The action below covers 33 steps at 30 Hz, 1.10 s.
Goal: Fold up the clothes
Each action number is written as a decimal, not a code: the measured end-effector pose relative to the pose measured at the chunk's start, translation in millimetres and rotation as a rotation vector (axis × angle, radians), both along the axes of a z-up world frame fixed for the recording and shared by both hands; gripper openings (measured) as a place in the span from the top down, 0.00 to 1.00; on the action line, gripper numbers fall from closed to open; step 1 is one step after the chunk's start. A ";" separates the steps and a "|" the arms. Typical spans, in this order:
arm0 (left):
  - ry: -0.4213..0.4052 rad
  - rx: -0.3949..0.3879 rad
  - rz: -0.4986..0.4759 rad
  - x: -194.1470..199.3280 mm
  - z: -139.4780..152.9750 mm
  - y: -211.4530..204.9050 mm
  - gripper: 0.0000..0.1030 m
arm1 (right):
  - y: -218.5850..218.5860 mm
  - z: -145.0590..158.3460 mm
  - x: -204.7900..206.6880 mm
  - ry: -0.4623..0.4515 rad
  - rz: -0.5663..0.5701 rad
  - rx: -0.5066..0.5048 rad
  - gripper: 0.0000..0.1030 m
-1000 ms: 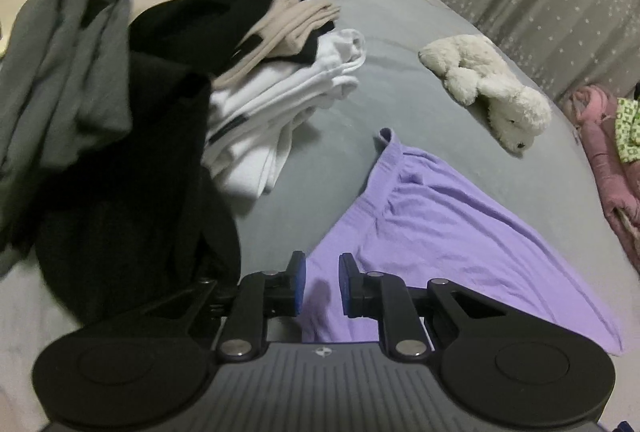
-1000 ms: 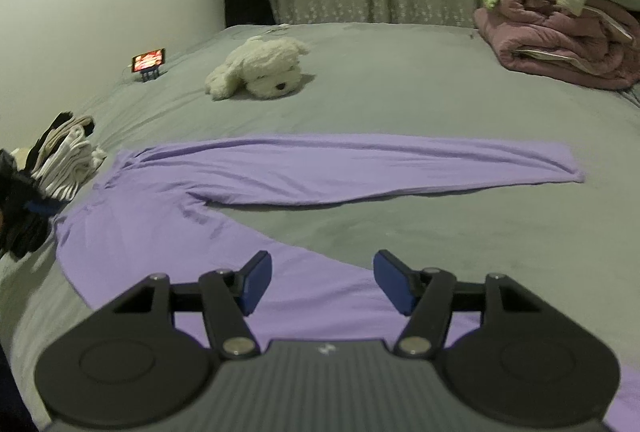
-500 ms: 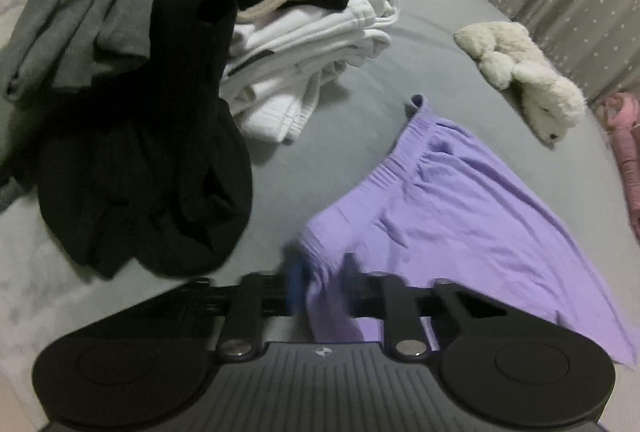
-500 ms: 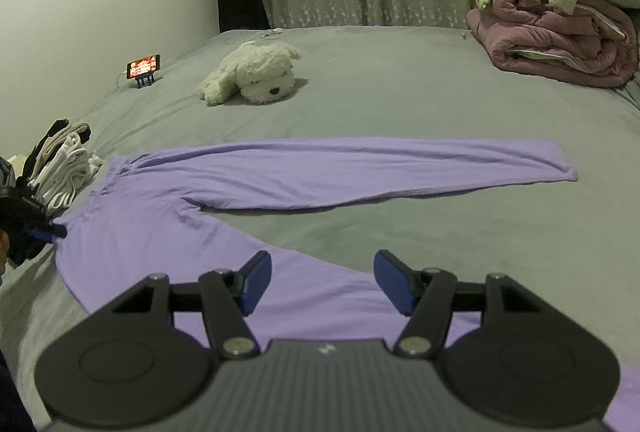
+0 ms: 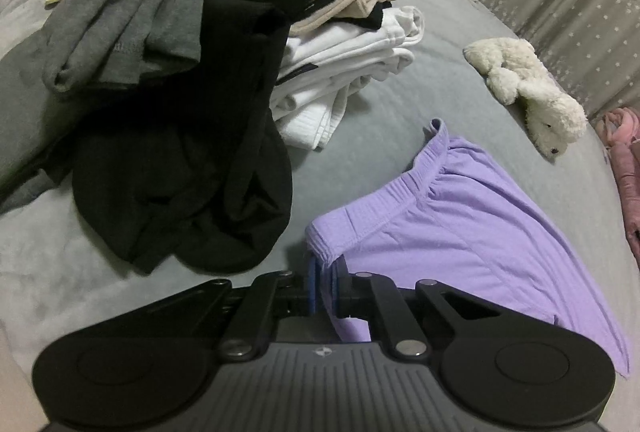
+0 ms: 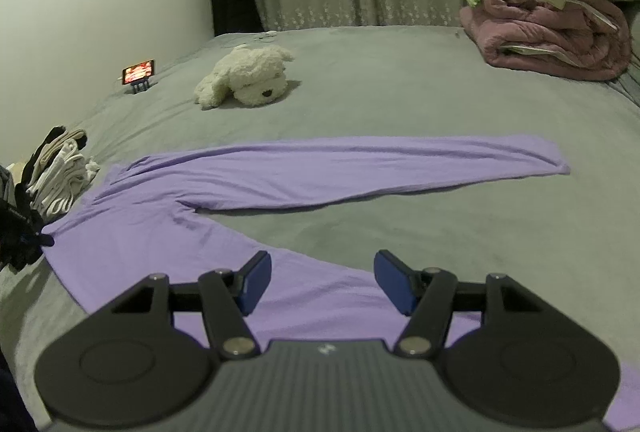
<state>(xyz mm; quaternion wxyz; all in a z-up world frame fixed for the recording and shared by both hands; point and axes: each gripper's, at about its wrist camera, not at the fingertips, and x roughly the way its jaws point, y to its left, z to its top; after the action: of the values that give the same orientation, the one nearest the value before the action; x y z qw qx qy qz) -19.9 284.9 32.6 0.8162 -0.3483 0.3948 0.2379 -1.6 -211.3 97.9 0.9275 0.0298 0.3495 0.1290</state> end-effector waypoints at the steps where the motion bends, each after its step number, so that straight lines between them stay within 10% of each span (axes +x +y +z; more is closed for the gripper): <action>1: 0.001 -0.001 -0.002 0.9 -0.4 0.5 0.94 | -6.3 0.1 -1.6 0.003 -0.013 0.009 0.41; 18: -0.027 -0.052 -0.009 -2.8 1.3 10.5 0.94 | -228.8 -27.5 -81.6 0.157 -0.674 0.298 0.31; 33: -0.017 -0.028 0.006 -2.0 1.7 5.5 0.94 | -244.2 -69.9 -87.9 0.242 -0.738 0.402 0.48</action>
<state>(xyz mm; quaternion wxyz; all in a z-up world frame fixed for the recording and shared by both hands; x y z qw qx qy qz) -21.9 290.4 34.3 0.8140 -0.3627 0.3900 0.2318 -89.5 -455.5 28.0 0.8396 0.3474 0.3896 -0.1501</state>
